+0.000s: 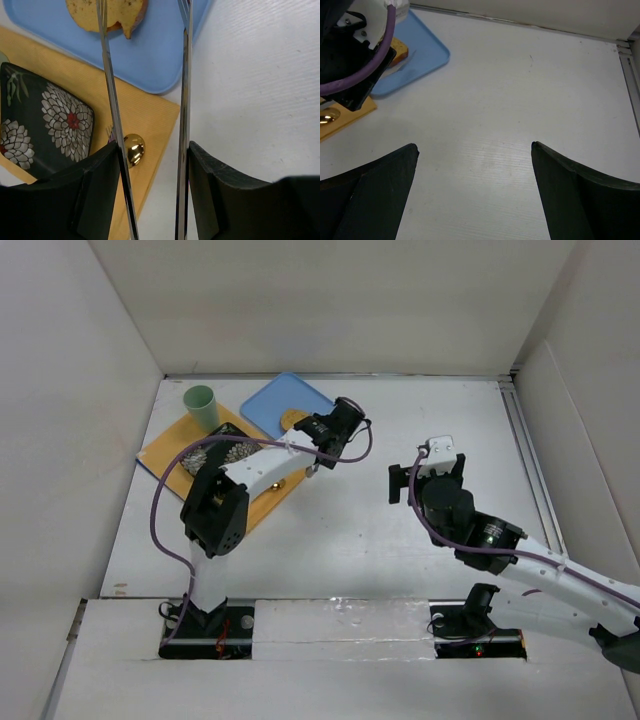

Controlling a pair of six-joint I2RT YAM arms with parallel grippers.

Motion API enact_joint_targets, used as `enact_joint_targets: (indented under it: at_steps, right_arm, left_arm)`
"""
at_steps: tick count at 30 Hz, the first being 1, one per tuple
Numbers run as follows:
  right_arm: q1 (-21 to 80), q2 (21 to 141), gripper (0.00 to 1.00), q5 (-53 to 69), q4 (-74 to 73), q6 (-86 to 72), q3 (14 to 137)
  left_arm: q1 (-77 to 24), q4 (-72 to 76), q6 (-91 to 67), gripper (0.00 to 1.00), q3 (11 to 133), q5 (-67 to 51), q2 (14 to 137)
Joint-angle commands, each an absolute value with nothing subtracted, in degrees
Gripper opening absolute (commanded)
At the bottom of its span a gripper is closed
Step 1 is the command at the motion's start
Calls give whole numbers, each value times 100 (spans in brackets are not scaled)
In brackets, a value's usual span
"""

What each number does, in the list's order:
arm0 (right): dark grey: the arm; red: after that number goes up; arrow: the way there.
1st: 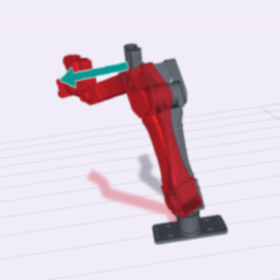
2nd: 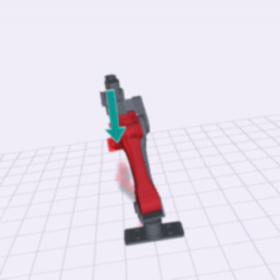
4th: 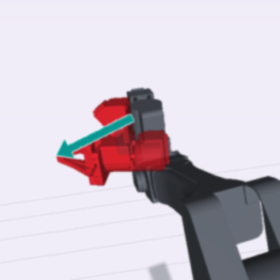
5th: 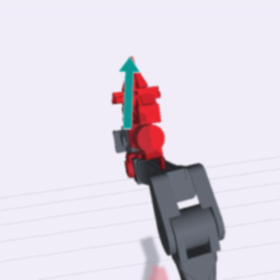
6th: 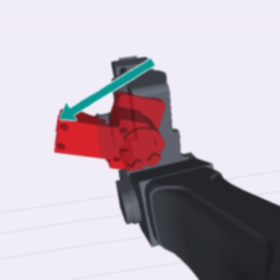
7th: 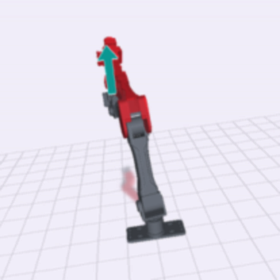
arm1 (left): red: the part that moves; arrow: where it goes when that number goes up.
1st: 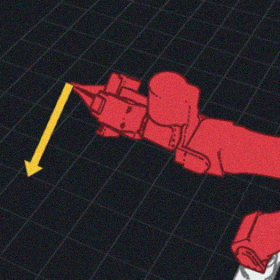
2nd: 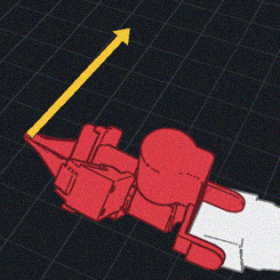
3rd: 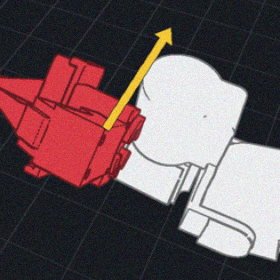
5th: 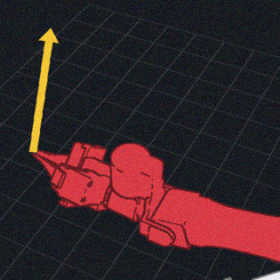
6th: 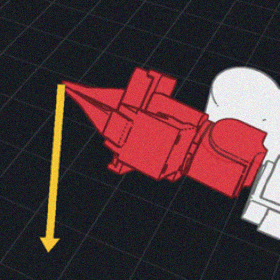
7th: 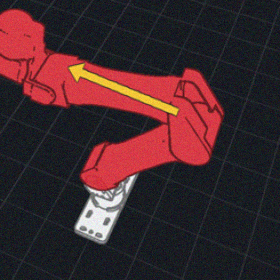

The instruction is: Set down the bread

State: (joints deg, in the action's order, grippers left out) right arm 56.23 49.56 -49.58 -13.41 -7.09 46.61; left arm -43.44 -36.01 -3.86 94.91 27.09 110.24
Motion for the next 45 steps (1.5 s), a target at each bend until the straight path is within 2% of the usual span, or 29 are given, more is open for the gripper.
enact_joint_targets:
  at_steps: [1, 12, 23, 30, 35, 39, 41, 43, 45]
  right_arm:
    - [5581, 4931, 100, -4896, -1178, -686, 4773]
    - [5581, 4957, 100, -4852, -1169, -685, 4781]
    - [5581, 4896, 100, -4878, -1204, -668, 4772]
    - [5581, 4957, 100, -4887, -1213, -677, 4799]
    - [5581, 4939, 100, -4904, -1204, -677, 4790]
    - [5581, 4922, 100, -4895, -1195, -677, 4790]
    - [5581, 4931, 100, -4896, -1213, -677, 4781]
    - [5581, 4922, 100, -4896, -1213, -677, 4790]
    - [5581, 4913, 100, -4896, -1213, -685, 4781]
  left_arm:
    - [-4175, -3078, -352, 48, 9370, 3085, 10898]
    - [-4122, -2725, -229, 48, 9369, 3094, 11285]
    - [-4122, -2540, -185, 49, 9000, 2716, 11083]
    - [-4122, -2610, -220, 49, 8956, 2926, 11259]
    - [-4122, -2619, -220, 39, 9000, 3015, 11355]
    - [-4122, -2698, -246, 35, 9062, 3094, 11452]
    - [-4122, -2716, -263, 29, 9070, 3085, 11496]
    - [-4122, -2716, -281, 17, 9070, 3067, 11487]
    - [-4122, -2716, -308, 11, 9079, 3067, 11487]
